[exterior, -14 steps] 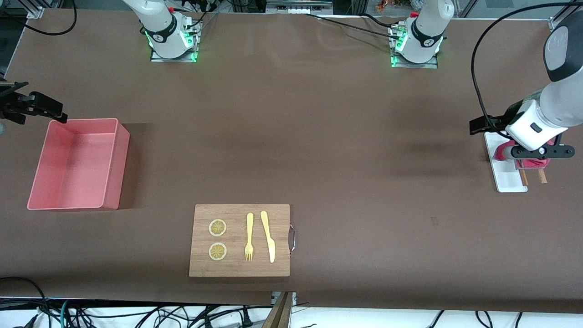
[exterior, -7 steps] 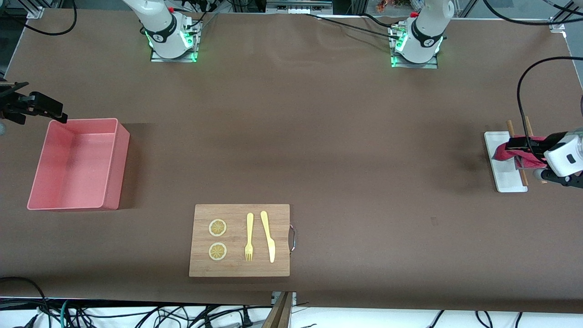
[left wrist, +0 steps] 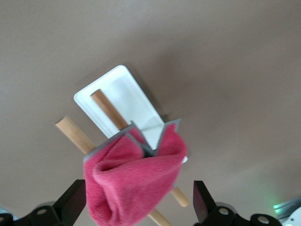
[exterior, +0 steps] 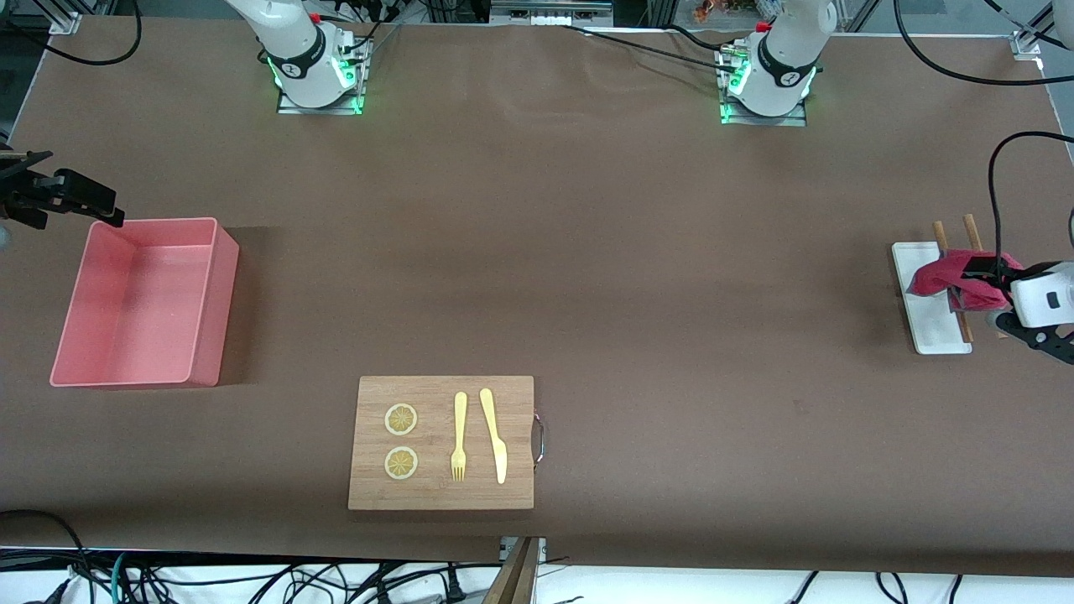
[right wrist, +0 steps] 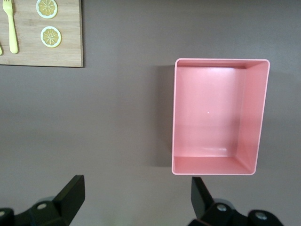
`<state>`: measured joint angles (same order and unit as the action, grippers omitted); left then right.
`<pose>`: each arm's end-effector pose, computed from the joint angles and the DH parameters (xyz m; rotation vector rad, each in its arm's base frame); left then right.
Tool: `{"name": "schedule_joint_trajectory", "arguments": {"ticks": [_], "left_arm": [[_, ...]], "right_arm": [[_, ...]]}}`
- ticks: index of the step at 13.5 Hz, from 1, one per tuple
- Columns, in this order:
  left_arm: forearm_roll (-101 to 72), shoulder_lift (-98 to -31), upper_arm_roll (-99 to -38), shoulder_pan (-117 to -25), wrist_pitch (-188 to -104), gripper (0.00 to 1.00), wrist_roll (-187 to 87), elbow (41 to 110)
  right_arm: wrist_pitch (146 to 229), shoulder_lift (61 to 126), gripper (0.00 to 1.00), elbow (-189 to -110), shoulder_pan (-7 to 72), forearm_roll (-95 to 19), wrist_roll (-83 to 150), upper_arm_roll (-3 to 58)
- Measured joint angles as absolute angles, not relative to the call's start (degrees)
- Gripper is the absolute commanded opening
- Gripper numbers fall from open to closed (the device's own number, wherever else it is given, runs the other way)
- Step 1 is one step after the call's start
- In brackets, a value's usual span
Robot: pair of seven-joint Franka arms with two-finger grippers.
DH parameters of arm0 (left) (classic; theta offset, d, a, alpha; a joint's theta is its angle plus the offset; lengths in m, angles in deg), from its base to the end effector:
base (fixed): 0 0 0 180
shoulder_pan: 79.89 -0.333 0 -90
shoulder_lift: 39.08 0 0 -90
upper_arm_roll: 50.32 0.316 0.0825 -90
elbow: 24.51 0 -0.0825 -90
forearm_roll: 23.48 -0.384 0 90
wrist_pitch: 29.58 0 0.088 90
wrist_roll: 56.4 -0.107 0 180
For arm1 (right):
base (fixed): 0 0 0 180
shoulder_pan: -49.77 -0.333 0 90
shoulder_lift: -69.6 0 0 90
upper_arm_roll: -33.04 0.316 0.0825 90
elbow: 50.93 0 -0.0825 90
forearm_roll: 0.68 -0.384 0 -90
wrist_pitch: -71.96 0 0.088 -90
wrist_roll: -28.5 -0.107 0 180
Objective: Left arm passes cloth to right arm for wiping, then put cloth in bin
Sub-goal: 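Close the left gripper on the pink cloth and lift it, then carry the pink cloth with the left gripper toward the table middle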
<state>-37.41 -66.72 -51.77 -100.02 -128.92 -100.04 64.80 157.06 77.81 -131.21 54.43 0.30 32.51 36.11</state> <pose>0.6100 0.2316 0.3478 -2.9577 0.7733 0.5802 0.5896 -0.0208 0.6147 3.1330 0.0642 -0.0930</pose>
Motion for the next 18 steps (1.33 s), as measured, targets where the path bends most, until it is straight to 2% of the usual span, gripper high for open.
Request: {"name": "schedule_joint_trajectory", "arguments": {"ticks": [4,10,15,18], "left_arm": [[-37.4,-70.0,-51.9,-101.9,-130.1,1.00,-101.4,64.6],[-37.2,-71.2,-52.2,-101.8,-130.2,0.65,-101.4,63.3],[-37.2,-71.2,-52.2,-102.1,-130.2,0.62,-101.4,63.1],[-37.2,-71.2,-52.1,-102.8,-130.2,0.43,-101.4,63.1]], "right_arm": [[157.1,77.8,1.00,-131.2,54.4,0.3,32.5,36.1],[157.1,77.8,1.00,-131.2,54.4,0.3,32.5,36.1],[157.1,77.8,1.00,-131.2,54.4,0.3,32.5,36.1],[157.1,77.8,1.00,-131.2,54.4,0.3,32.5,36.1]]}}
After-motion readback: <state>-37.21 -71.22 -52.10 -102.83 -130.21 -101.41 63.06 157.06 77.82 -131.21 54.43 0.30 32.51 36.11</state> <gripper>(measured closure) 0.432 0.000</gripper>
